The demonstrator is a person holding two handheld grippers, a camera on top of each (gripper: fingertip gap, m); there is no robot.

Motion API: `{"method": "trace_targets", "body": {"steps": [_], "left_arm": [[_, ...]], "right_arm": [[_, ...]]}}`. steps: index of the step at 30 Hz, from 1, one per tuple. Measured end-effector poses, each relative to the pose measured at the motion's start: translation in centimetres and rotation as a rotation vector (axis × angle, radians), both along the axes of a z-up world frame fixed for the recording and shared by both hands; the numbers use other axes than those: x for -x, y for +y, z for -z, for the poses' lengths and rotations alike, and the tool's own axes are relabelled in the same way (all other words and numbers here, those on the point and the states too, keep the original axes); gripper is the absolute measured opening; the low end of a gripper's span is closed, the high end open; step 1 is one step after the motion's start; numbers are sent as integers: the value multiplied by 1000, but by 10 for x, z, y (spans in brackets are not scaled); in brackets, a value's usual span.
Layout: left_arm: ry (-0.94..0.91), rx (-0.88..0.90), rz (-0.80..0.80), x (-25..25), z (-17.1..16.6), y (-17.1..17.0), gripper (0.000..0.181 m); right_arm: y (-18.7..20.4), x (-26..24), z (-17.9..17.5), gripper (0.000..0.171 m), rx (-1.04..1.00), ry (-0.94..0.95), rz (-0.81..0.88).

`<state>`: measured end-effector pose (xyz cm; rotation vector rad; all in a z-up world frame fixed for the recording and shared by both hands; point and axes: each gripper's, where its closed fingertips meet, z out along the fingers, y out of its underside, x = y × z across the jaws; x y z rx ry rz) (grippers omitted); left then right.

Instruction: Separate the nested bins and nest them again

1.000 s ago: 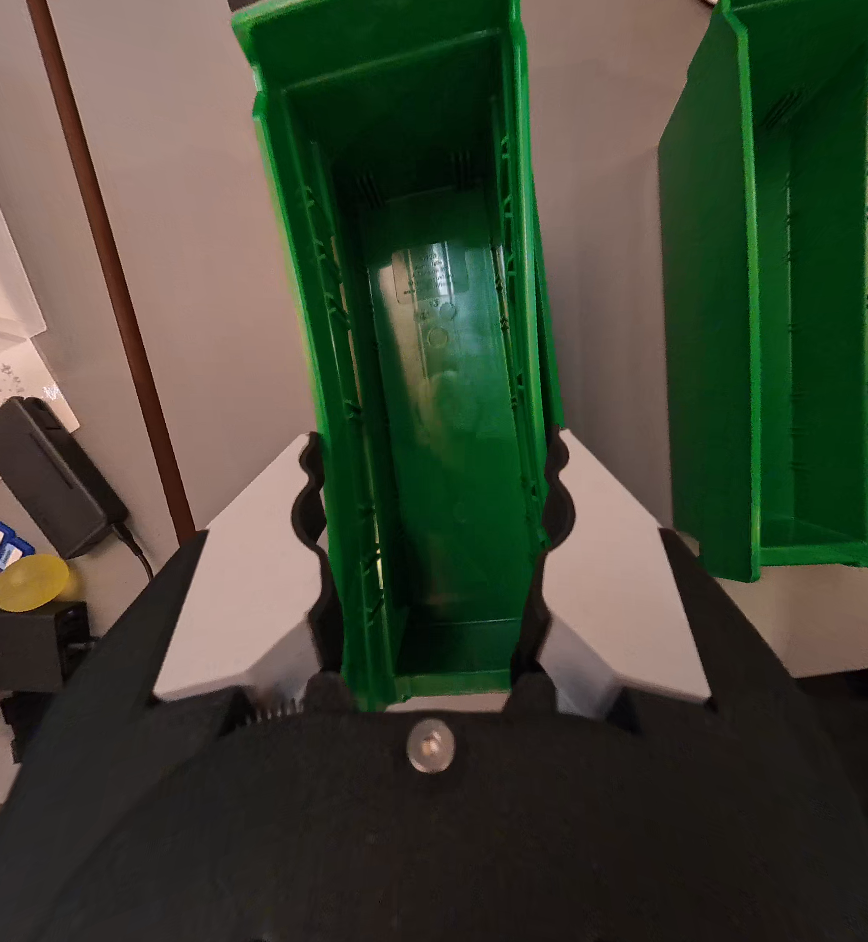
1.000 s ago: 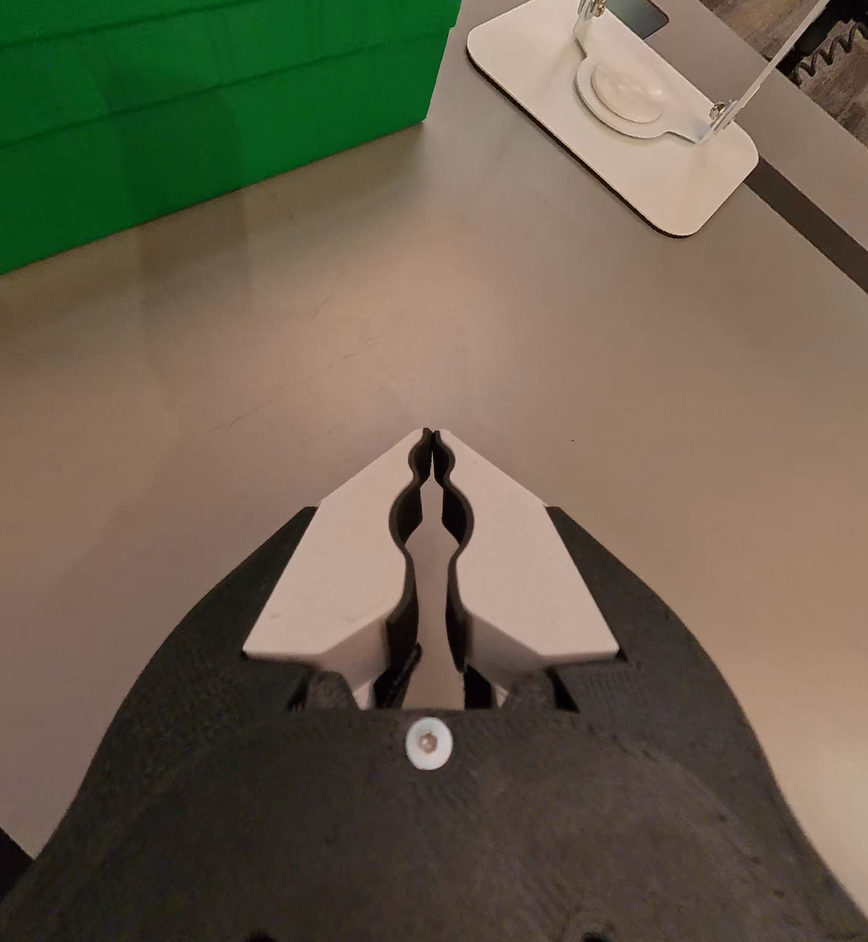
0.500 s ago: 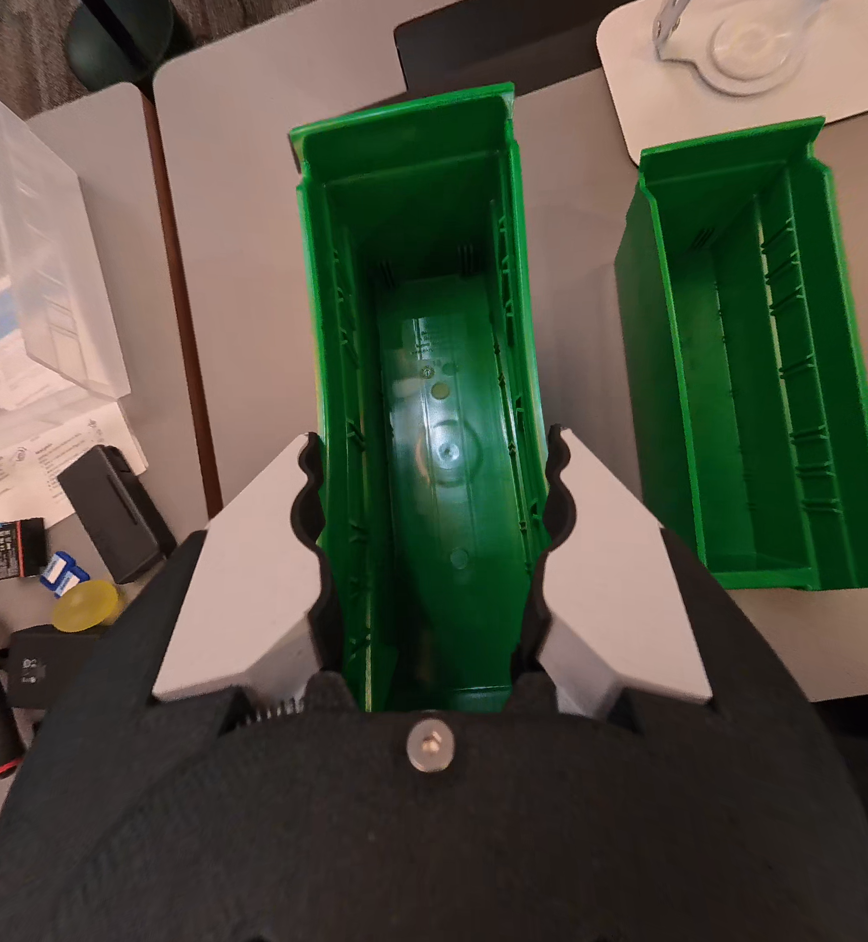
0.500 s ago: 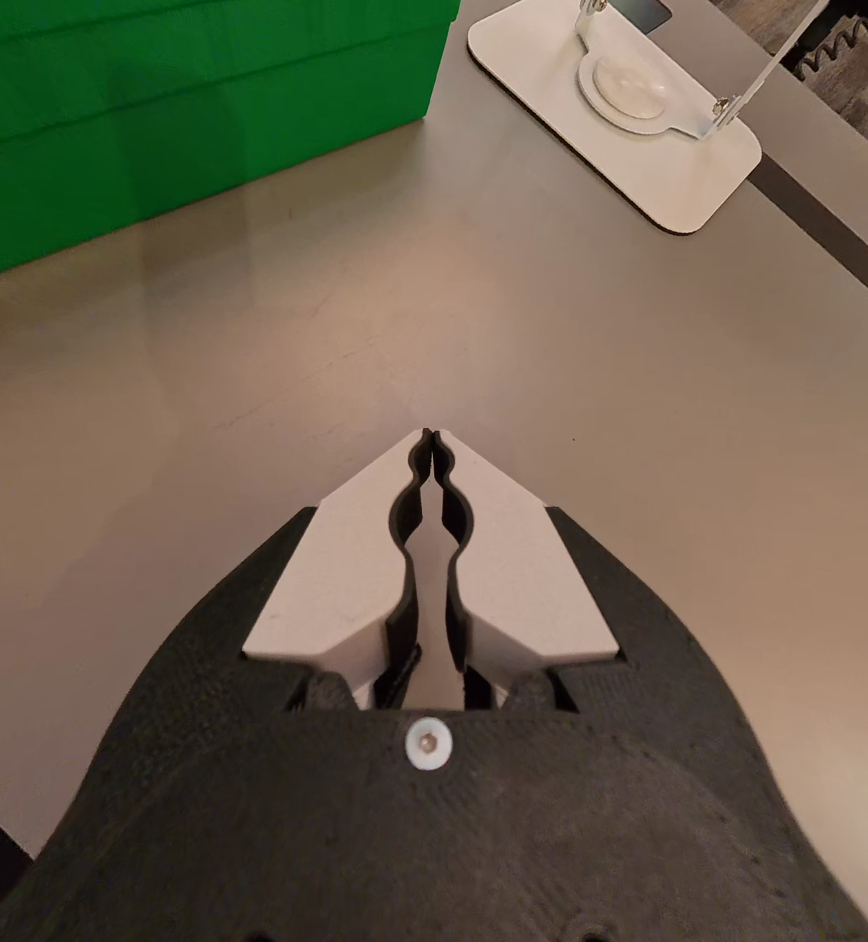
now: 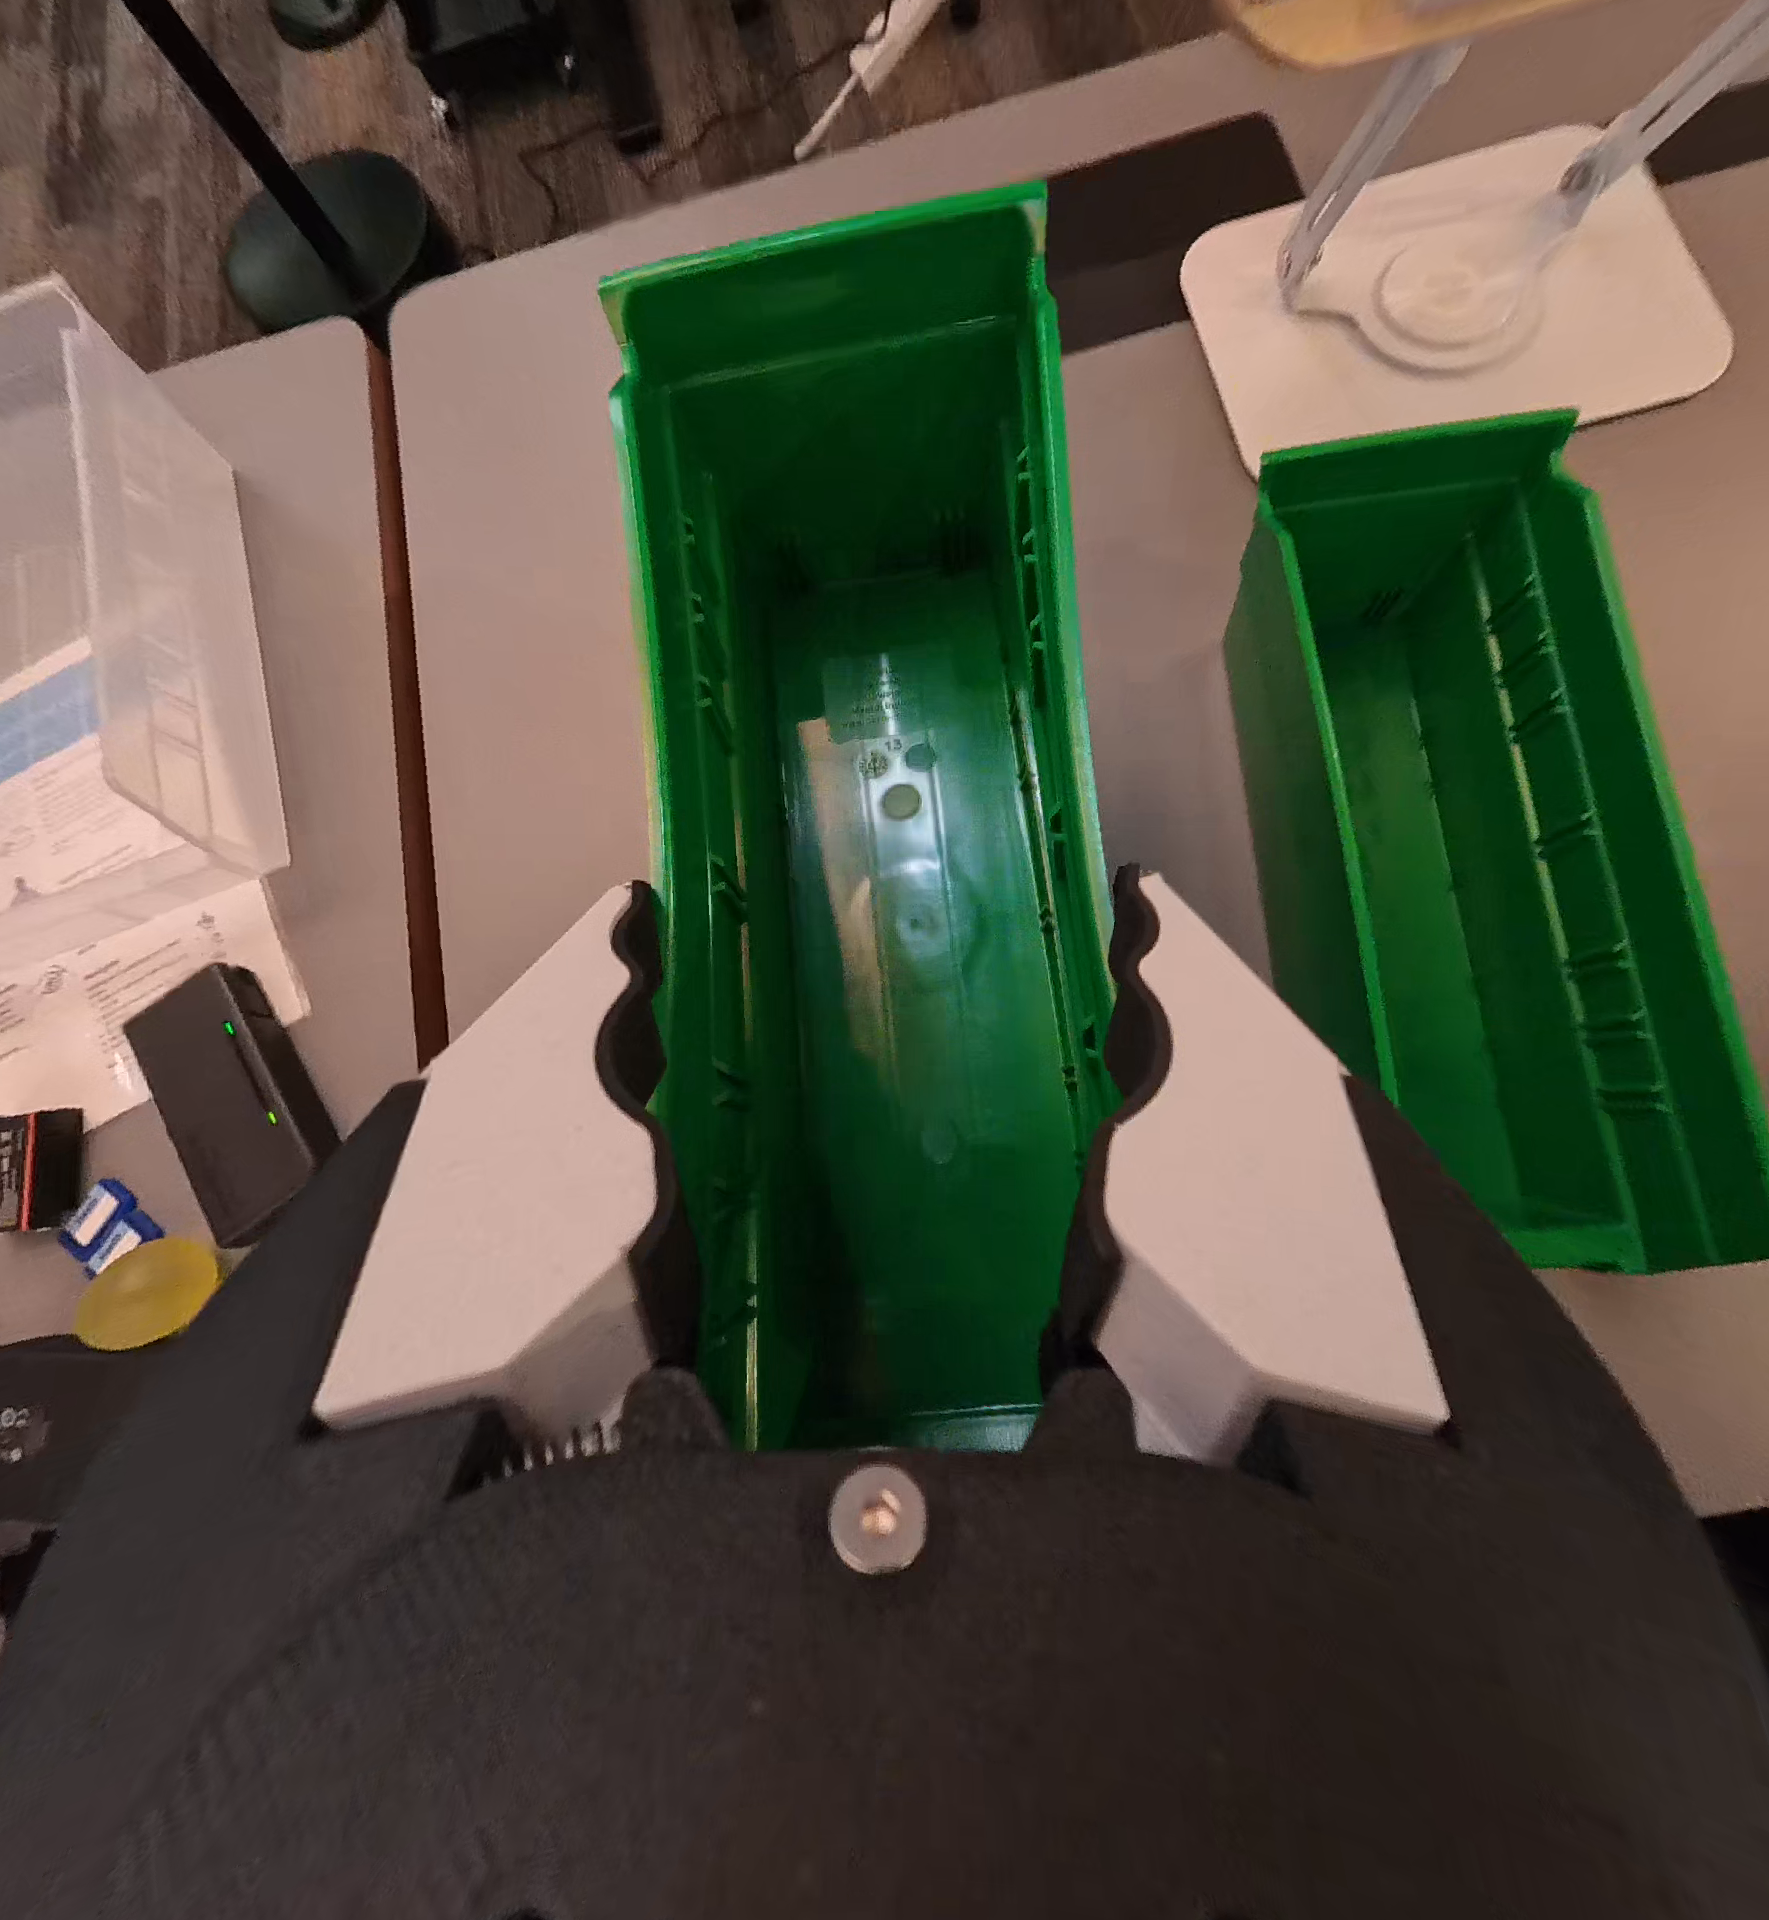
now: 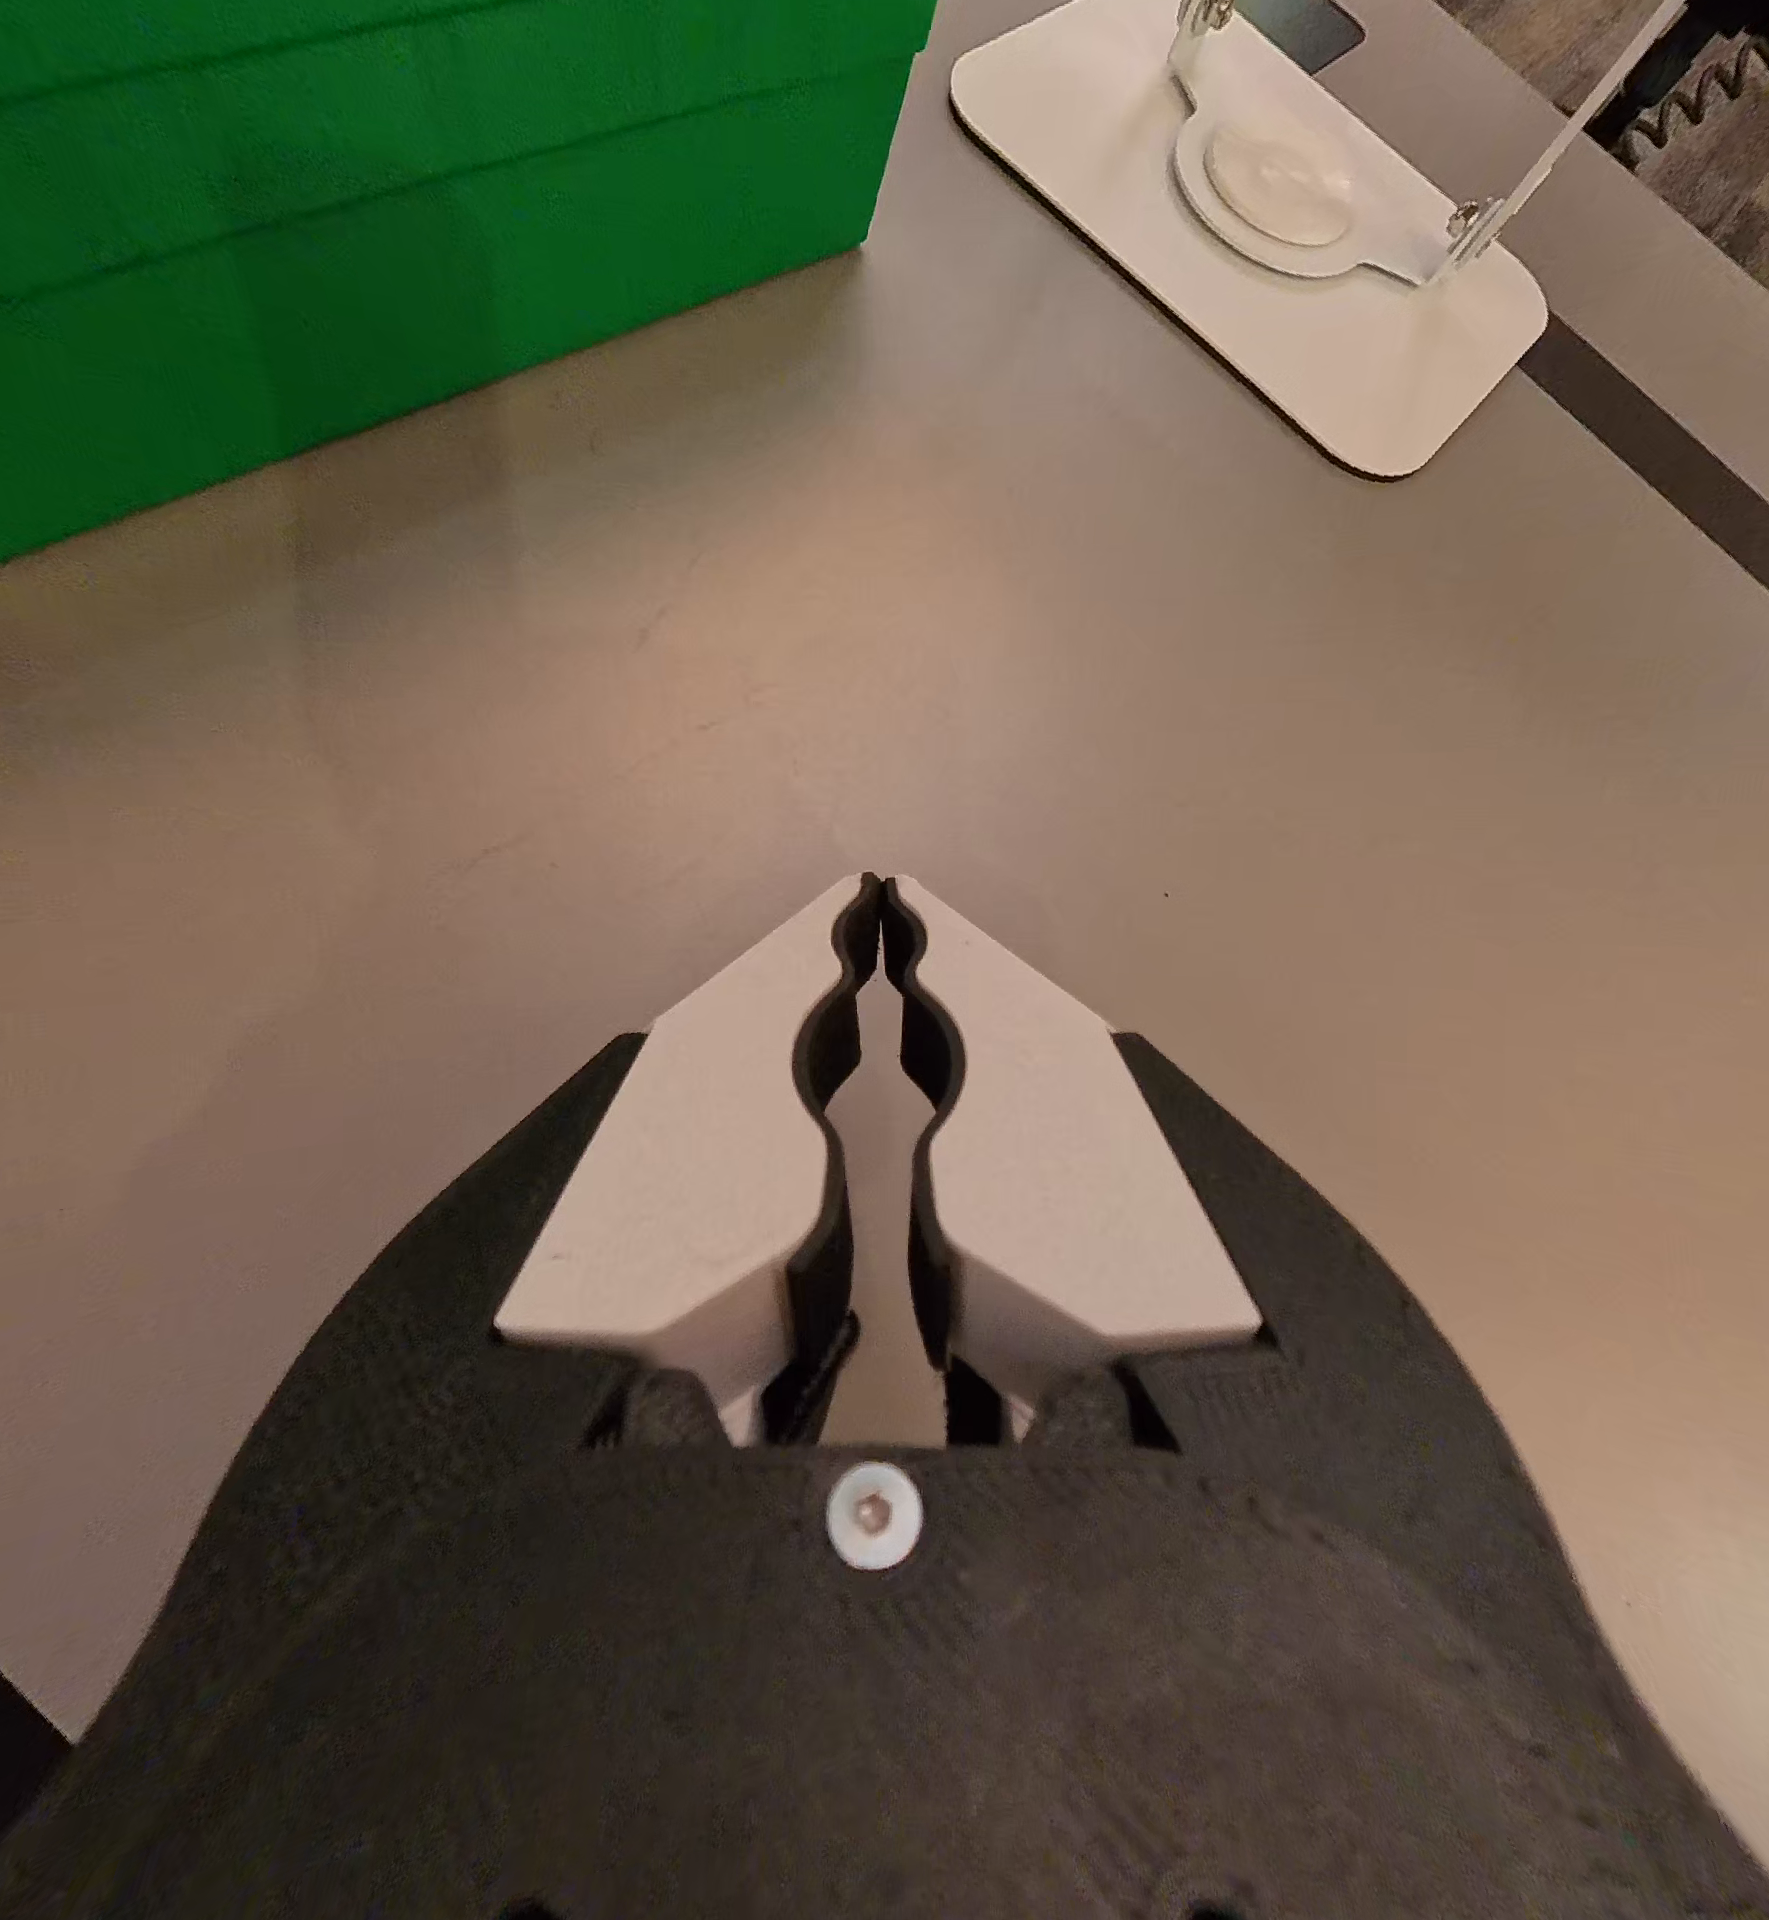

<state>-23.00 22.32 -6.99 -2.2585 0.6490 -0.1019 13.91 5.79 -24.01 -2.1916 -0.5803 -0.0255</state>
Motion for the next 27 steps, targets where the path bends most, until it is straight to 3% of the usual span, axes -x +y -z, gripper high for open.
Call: {"method": "trace_targets", "body": {"steps": [9, 14, 15, 16, 18, 22, 24, 27], "left_arm": [[-57, -65, 49, -30, -41, -6, 85], [-91, -113, 143, -86, -67, -25, 81], [-179, -110, 260, -117, -77, -40, 63], [-199, -187, 210, -128, -90, -34, 44], [-78, -163, 265, -157, -75, -38, 8], [-85, 44, 321, -193, -7, -35, 41], [-74, 46, 285, -192, 18, -27, 63], [-77, 26, 278, -191, 34, -28, 71]], "right_arm": [[1, -3, -4, 0, -6, 10, 12], [2, -15, -8, 0, -16, 25, 45], [3, -19, -9, 0, -18, 30, 55], [3, -22, -10, 0, -19, 37, 66], [4, -29, -10, 0, -17, 55, 87], [2, -36, -9, 0, -14, 53, 100], [2, -38, -11, 0, -19, 61, 105], [2, -38, -9, 0, -18, 62, 100]]}}
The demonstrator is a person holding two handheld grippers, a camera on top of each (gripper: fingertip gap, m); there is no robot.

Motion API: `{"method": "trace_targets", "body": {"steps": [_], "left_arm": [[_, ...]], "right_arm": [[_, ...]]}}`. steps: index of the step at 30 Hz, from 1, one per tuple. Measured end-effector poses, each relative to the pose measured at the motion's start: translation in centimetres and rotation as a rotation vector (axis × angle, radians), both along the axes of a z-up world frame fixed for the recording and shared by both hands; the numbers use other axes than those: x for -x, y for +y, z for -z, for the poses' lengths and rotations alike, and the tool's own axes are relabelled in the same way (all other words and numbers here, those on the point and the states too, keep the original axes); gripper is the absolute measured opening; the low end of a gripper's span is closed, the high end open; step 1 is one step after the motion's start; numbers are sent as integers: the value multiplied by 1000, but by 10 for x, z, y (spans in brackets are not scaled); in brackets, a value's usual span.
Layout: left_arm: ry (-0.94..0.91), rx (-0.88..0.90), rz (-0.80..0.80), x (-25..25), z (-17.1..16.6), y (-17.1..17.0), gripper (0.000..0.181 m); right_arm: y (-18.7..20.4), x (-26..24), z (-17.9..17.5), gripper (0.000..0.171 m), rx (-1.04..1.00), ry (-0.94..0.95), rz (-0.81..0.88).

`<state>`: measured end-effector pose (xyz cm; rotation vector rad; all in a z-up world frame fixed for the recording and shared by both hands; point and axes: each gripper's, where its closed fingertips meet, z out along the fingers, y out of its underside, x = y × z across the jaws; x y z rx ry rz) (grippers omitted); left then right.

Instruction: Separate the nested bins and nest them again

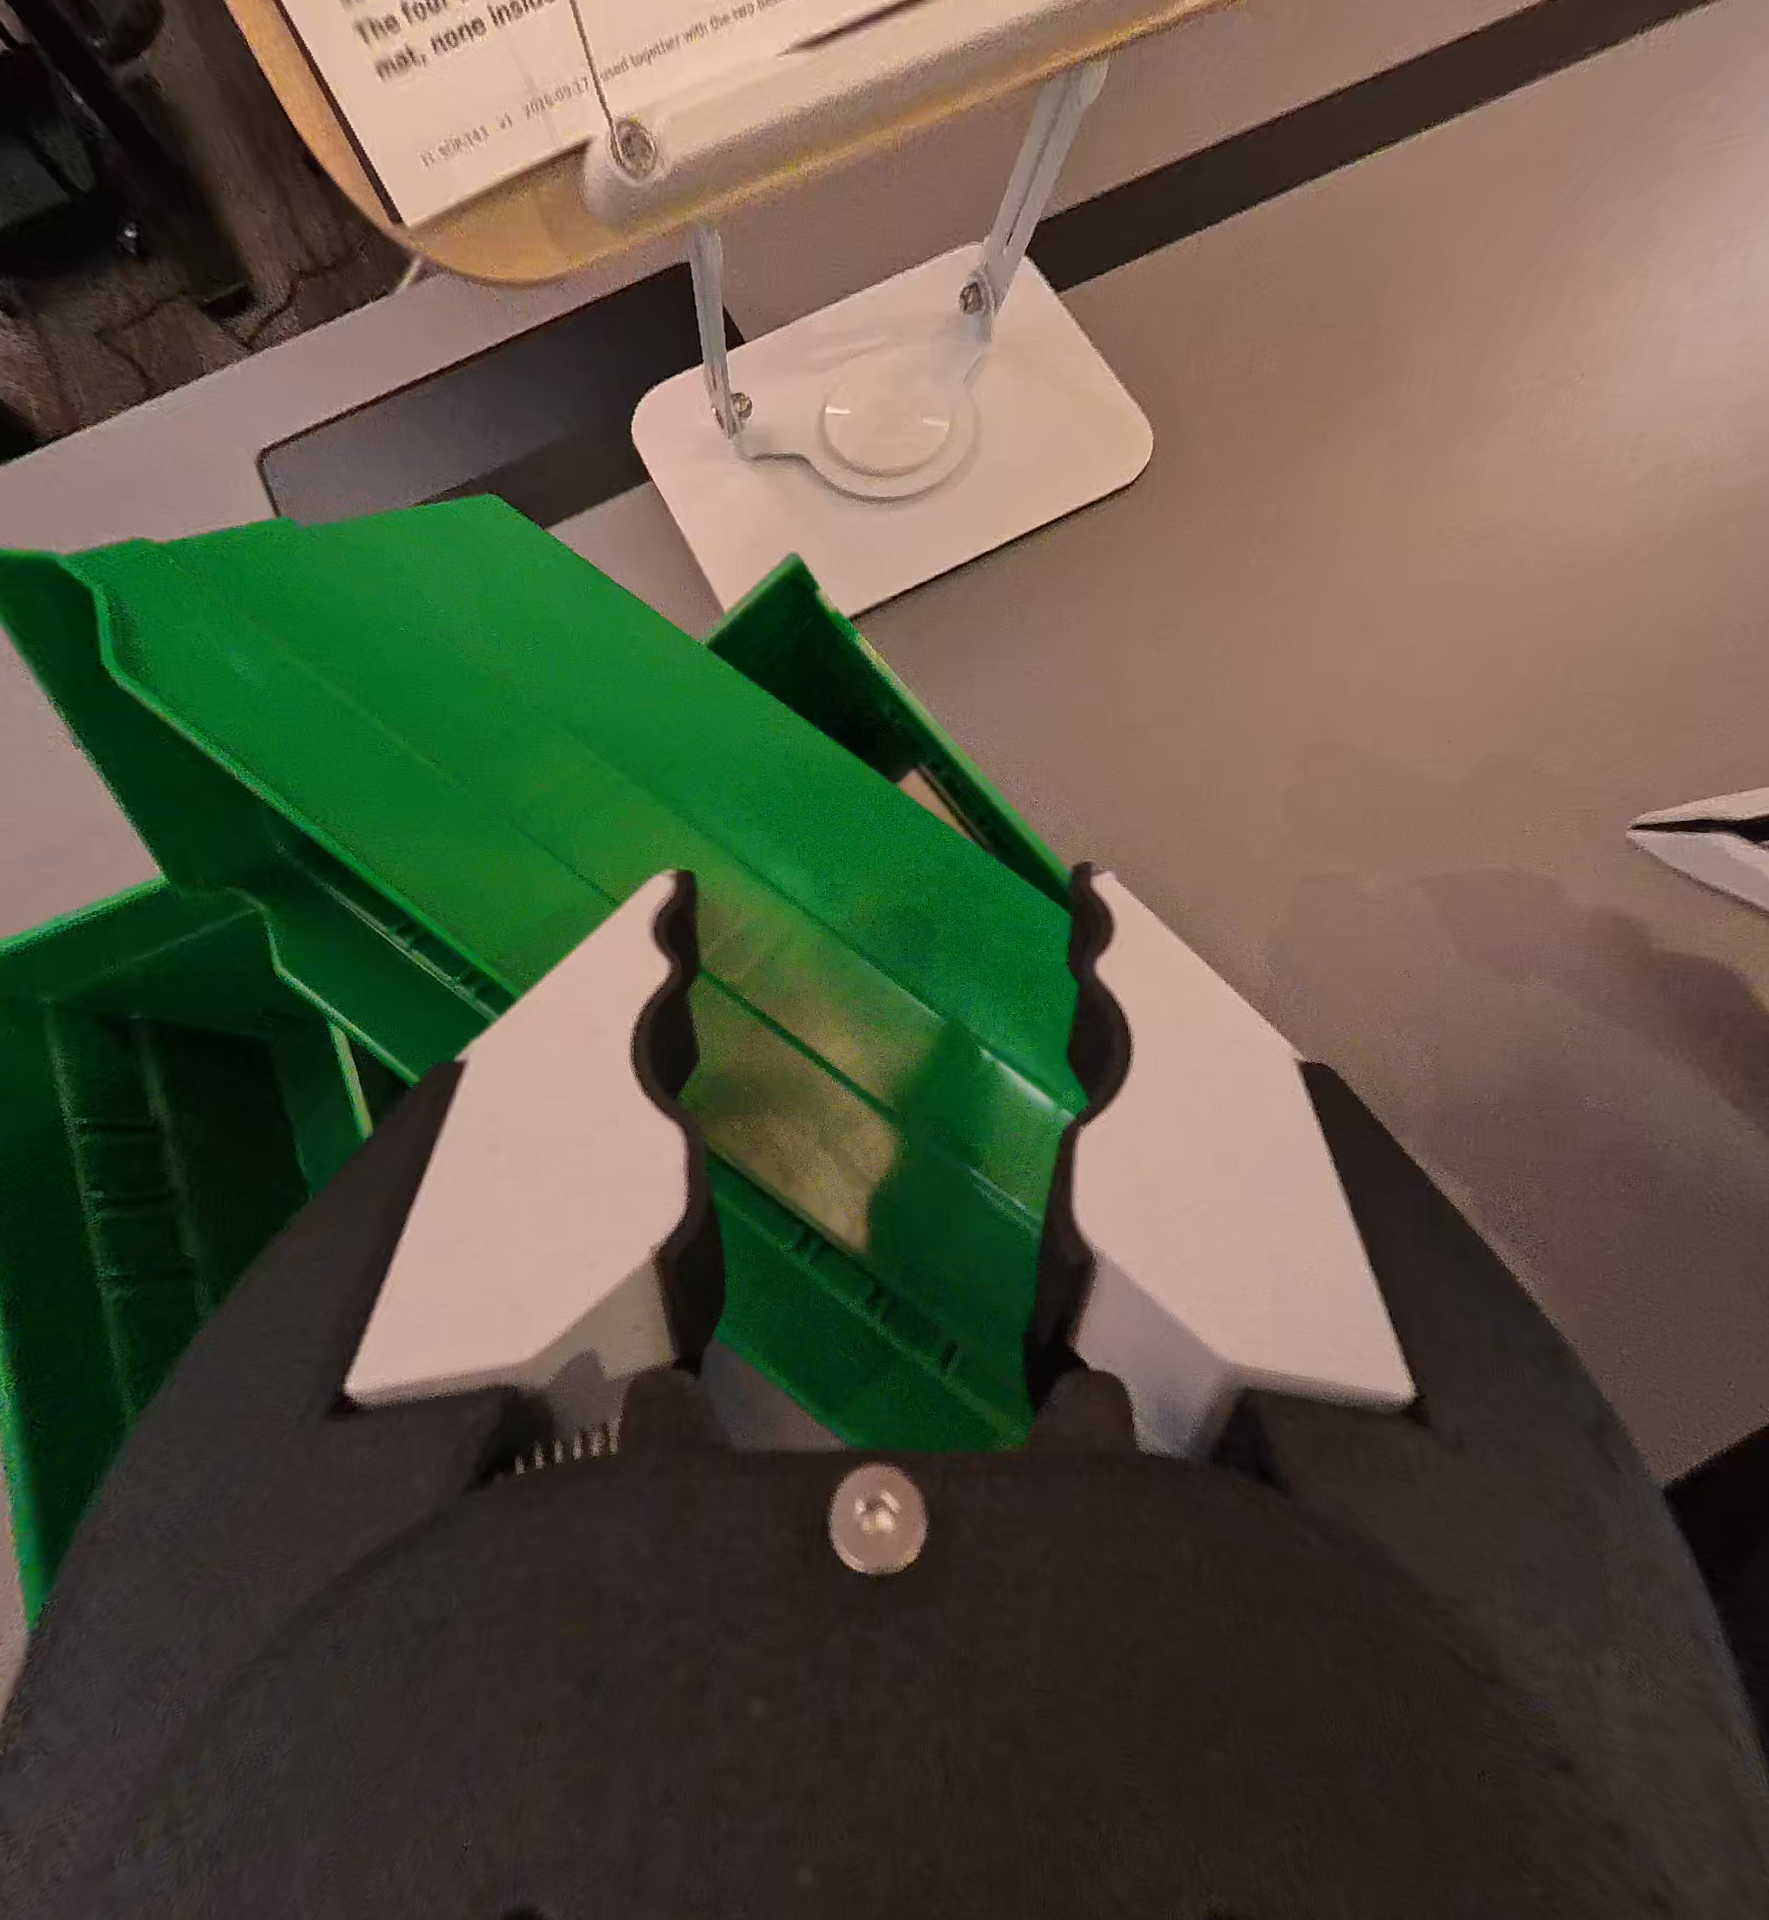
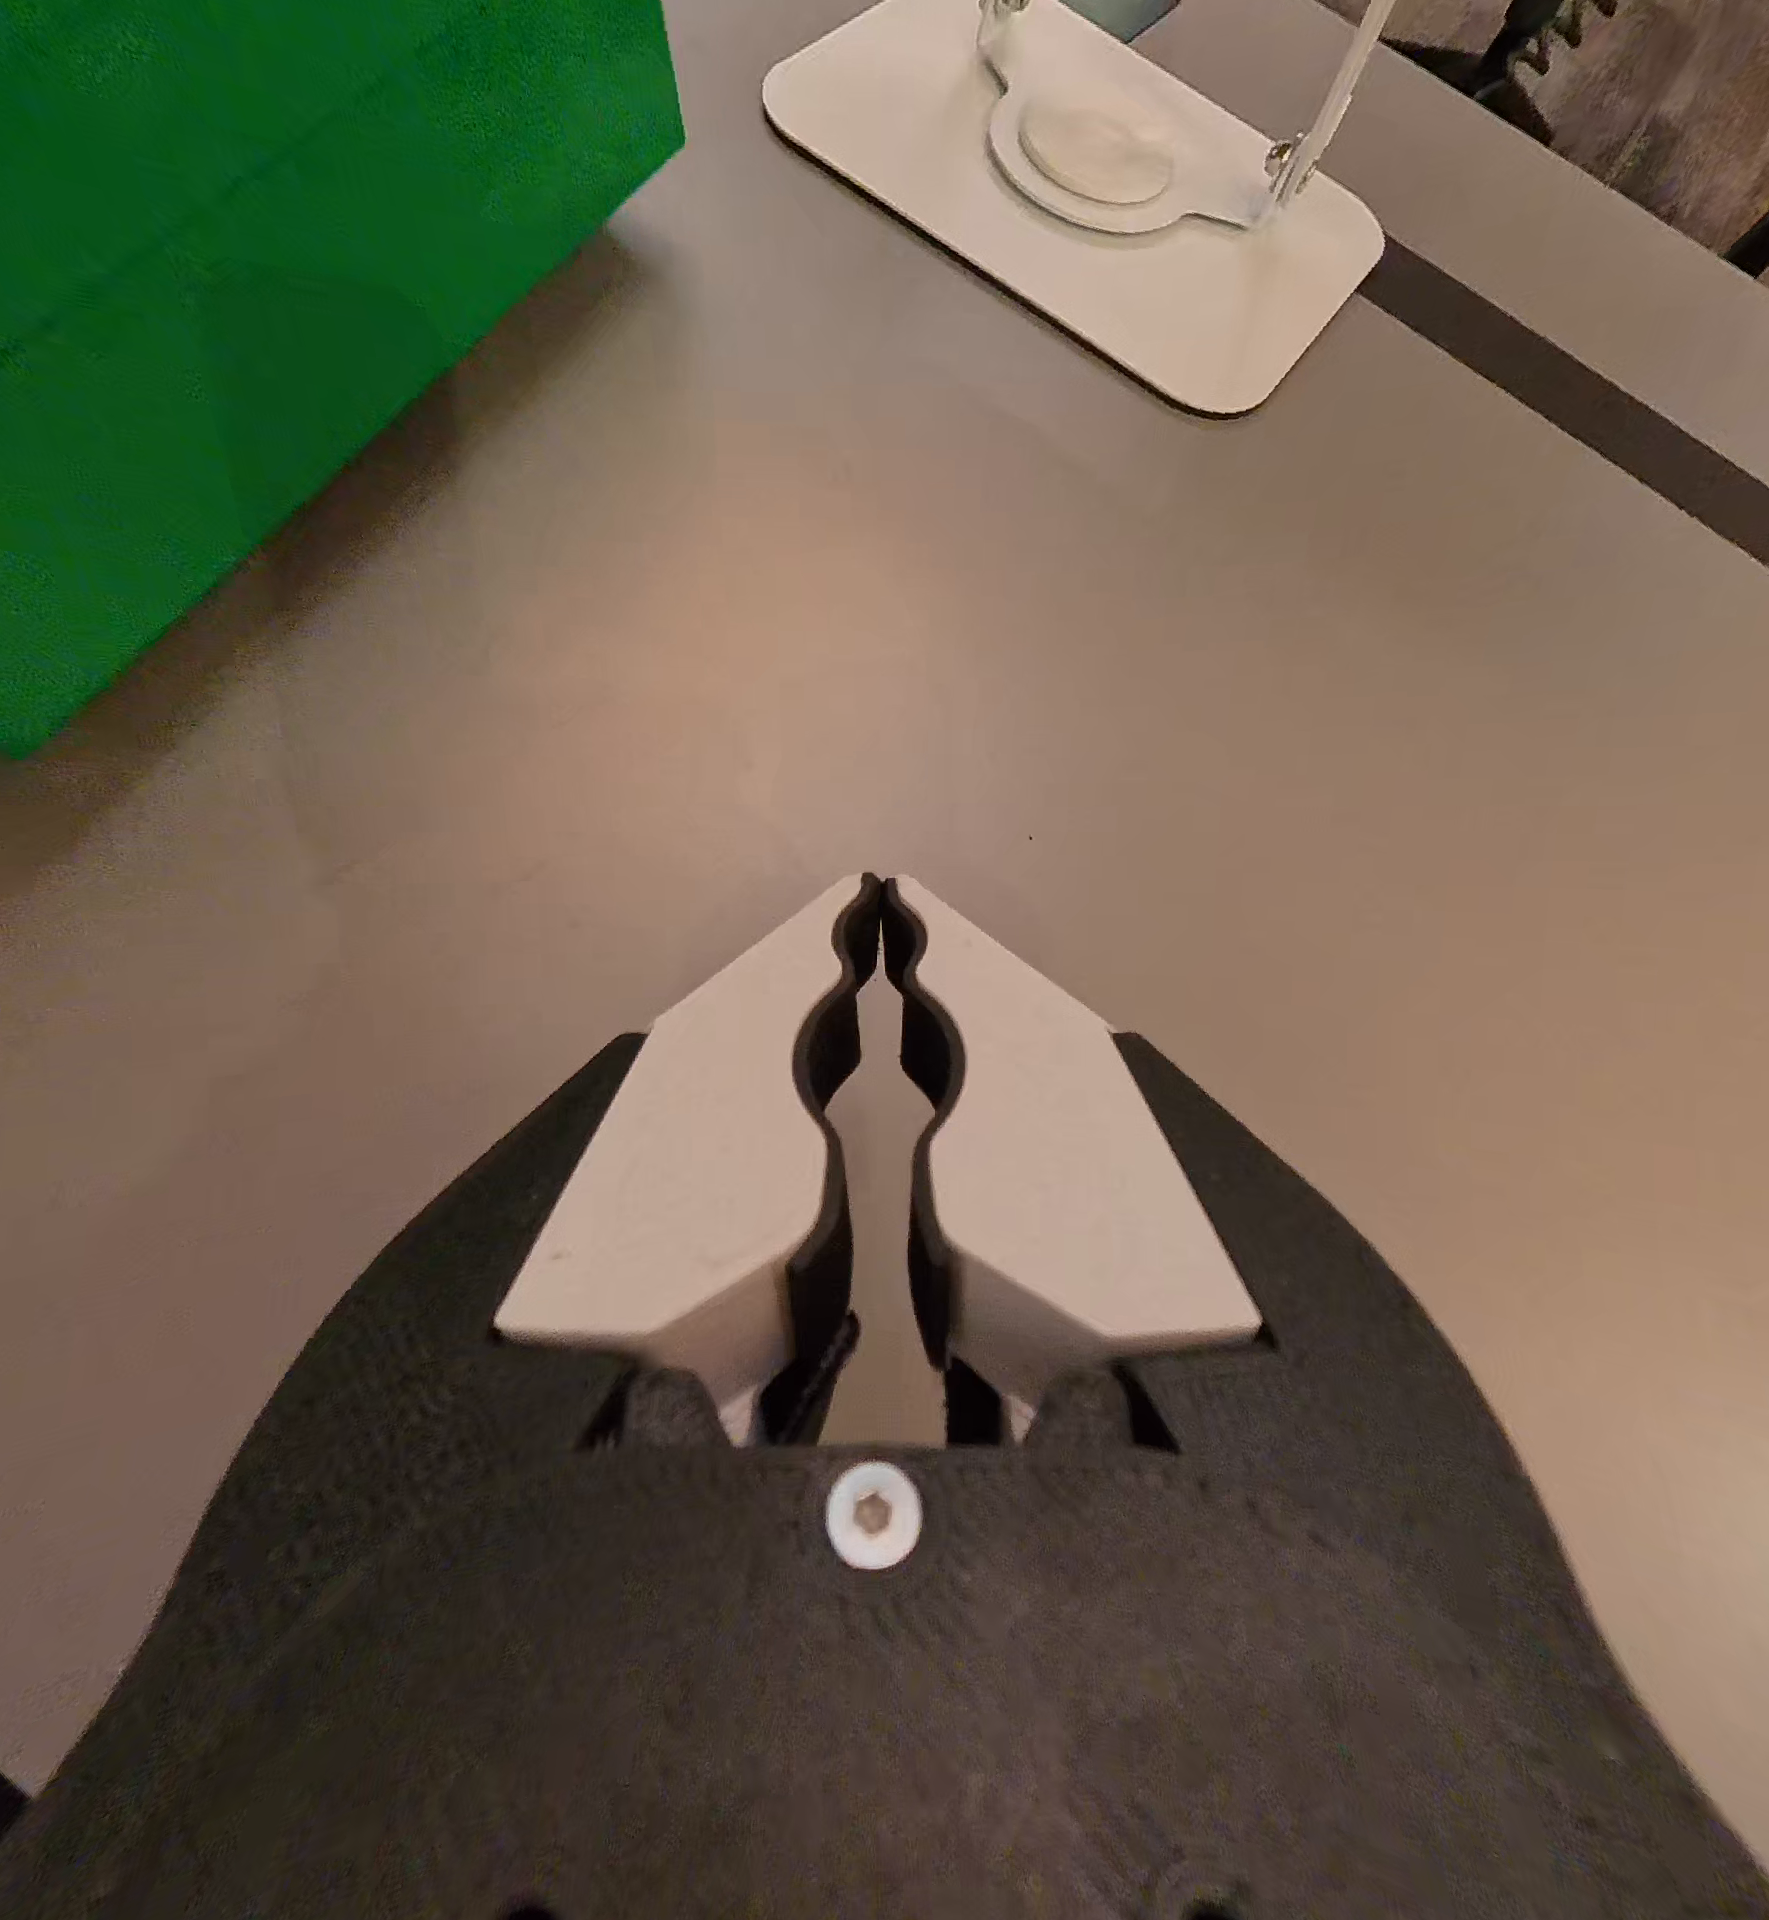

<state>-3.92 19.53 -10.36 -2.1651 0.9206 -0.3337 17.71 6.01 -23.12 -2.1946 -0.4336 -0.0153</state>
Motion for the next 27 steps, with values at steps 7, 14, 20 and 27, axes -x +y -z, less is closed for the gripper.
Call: {"method": "trace_targets", "body": {"steps": [7, 14, 20, 27], "left_arm": [[-46, -16, -31, 9, -4, 6, 54], [-119, -41, -107, 15, -12, 13, 84], [-82, 4, -90, 29, -4, 11, 32], [-163, 66, -41, 33, -9, 11, 0]], "right_arm": [[4, 5, 10, 0, 28, -4, -17], [3, 7, 13, 0, 37, -11, -26], [2, 9, 15, 0, 45, -3, -33], [2, 9, 16, 0, 52, 1, -36]]}}
